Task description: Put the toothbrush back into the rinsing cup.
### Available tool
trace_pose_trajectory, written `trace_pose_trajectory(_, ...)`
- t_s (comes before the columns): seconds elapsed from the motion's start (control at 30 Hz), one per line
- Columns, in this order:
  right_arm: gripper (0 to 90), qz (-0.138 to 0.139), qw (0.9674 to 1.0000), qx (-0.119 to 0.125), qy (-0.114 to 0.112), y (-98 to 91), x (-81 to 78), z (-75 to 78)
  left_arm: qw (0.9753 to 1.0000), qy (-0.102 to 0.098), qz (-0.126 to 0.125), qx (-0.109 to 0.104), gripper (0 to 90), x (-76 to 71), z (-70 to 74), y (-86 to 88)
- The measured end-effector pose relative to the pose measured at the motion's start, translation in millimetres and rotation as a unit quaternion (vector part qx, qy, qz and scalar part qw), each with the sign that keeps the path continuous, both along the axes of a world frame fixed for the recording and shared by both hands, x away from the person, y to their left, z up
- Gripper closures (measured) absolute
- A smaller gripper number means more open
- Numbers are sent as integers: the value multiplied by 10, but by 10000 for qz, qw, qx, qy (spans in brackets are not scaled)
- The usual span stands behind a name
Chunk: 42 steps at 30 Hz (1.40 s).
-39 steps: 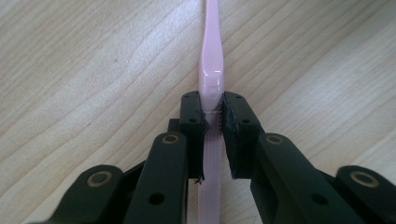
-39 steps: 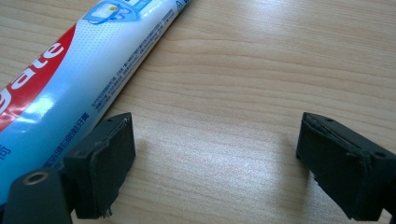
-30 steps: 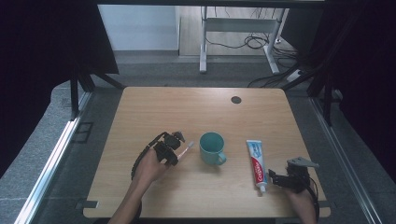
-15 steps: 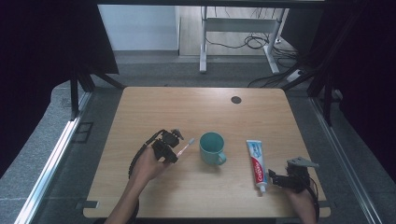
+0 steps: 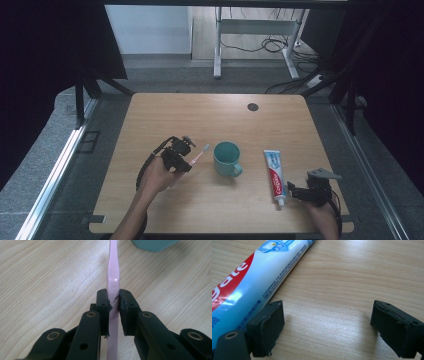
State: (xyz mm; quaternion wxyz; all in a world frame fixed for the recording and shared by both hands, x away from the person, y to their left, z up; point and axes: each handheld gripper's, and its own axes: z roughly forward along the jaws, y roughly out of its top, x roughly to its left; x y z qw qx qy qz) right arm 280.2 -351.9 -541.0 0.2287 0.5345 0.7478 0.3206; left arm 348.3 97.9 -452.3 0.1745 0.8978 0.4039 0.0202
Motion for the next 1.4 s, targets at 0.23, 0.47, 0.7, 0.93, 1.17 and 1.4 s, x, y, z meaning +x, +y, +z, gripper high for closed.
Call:
trace_pose_trajectory(0.23, 113, 4, 10000, -1, 0, 0, 0, 0, 9999, -47, 16, -149, 792, -6, 41, 35)
trace_pose_trajectory(0.47, 113, 6, 10000, 2, 0, 1, 0, 0, 9996, -118, 0, -266, 792, -19, 111, 52)
trace_pose_trajectory(0.7, 113, 9, 10000, 9, -1, 3, 0, 0, 9989, -257, -41, -385, 792, -31, 175, 63)
trace_pose_trajectory(0.93, 113, 10, 10000, 8, -3, 3, 0, 0, 9980, -395, -70, -483, 792, -47, 234, 61)
trace_pose_trajectory(1.17, 113, 17, 10000, 4, -6, 2, 0, 0, 9970, -521, -101, -559, 792, -55, 287, 57)
trace_pose_trajectory(1.4, 113, 36, 10000, -6, -5, 1, 0, 0, 9947, -711, -219, -709, 792, -68, 365, 46)
